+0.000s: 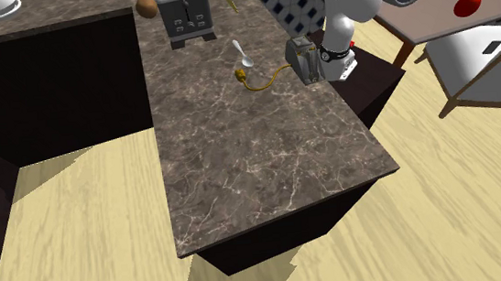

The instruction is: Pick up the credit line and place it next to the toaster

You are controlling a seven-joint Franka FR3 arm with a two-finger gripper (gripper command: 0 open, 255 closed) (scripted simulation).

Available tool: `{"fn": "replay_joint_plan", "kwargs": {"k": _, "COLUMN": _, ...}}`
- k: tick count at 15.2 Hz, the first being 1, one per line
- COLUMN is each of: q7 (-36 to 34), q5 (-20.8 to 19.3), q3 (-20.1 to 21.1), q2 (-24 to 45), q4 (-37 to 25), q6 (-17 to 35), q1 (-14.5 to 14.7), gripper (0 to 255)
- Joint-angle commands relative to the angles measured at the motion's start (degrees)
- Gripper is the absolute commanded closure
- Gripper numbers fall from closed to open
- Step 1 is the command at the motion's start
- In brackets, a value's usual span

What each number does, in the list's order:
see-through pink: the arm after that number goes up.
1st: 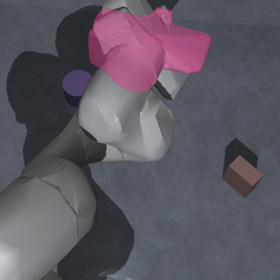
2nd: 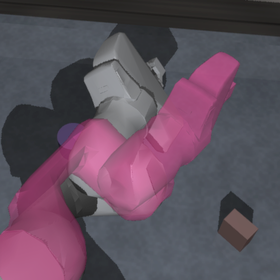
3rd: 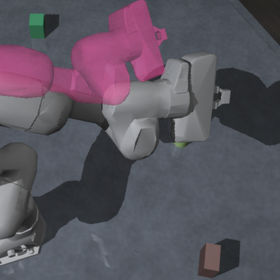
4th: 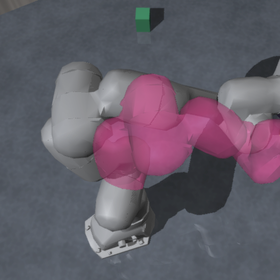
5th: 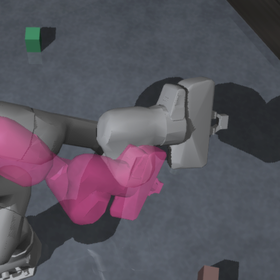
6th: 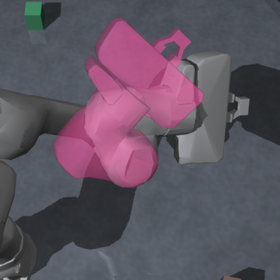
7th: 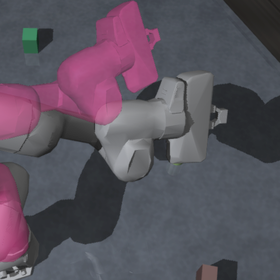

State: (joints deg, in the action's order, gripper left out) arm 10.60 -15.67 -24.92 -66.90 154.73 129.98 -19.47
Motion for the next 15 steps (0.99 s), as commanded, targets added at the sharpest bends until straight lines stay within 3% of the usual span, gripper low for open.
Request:
{"fn": "replay_joint_plan", "kwargs": {"k": 1, "q7": 3.05, "q5": -0.94, "q3": -3.06, "q2": -0.33, "q4": -1.27, "q6": -1.31, "q1": -0.71, "gripper": 255}}
{"fn": "replay_joint_plan", "kwargs": {"k": 7, "q7": 11.68, "q5": -3.47, "q3": -11.95, "q2": -0.24, "q4": -6.34, "q6": -4.97, "q1": -1.96, "gripper": 255}}
{"fn": "replay_joint_plan", "kwargs": {"k": 12, "q7": 18.46, "q5": -5.18, "q3": -19.16, "q2": 1.14, "q4": -12.48, "q6": -7.92, "q1": -1.3, "gripper": 255}}
{"fn": "replay_joint_plan", "kwargs": {"k": 15, "q7": 18.89, "q5": -6.06, "q3": -20.37, "q2": 0.72, "q4": -10.32, "q6": -6.2, "q1": -1.93, "gripper": 255}}
